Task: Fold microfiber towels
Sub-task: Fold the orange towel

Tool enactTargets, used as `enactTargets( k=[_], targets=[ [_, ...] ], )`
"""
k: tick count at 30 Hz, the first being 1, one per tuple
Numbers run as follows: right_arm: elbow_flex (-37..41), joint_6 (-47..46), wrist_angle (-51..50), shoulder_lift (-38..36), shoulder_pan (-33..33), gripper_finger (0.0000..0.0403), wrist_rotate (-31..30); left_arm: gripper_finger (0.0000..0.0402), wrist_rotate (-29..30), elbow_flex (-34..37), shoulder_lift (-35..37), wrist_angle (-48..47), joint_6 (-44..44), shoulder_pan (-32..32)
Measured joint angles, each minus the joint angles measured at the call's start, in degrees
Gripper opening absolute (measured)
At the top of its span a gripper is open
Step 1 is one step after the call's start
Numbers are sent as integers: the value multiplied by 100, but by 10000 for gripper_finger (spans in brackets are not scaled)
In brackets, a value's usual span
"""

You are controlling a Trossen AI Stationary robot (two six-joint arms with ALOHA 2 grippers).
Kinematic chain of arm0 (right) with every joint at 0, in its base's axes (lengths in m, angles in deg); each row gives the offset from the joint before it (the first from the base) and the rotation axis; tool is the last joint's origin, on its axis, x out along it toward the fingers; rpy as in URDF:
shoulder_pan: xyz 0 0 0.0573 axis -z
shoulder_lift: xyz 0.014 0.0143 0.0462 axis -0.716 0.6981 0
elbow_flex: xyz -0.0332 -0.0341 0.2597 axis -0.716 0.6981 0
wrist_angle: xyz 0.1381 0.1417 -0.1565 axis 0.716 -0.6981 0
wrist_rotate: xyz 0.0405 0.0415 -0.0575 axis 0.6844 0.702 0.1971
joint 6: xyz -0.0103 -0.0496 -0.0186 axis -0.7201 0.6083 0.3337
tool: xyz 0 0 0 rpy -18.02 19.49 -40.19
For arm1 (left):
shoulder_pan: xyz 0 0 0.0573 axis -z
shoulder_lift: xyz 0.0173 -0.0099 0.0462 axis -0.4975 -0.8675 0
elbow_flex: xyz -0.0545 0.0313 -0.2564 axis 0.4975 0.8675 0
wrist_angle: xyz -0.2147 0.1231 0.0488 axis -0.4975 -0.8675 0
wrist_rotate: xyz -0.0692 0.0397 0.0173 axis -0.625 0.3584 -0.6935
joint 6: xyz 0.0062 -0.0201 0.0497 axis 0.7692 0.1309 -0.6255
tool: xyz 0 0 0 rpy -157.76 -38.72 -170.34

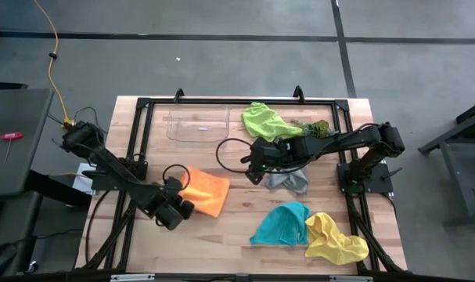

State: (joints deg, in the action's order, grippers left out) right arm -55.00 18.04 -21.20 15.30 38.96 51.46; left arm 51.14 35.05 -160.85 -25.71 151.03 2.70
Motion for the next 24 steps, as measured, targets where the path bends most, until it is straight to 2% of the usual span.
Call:
enactTargets(
  k=[13, 18, 24],
  targets=[
    [0, 35, 254, 0, 0, 268, 254, 7, 155, 0, -486, -110, -124, -164],
    [0, 43, 299, 0, 0, 268, 255, 48, 119, 0, -357, -257, -222, -414],
    [0, 76, 301, 0, 0, 268, 254, 122, 95, 0, 132, -476, -901, -628]
  ],
)
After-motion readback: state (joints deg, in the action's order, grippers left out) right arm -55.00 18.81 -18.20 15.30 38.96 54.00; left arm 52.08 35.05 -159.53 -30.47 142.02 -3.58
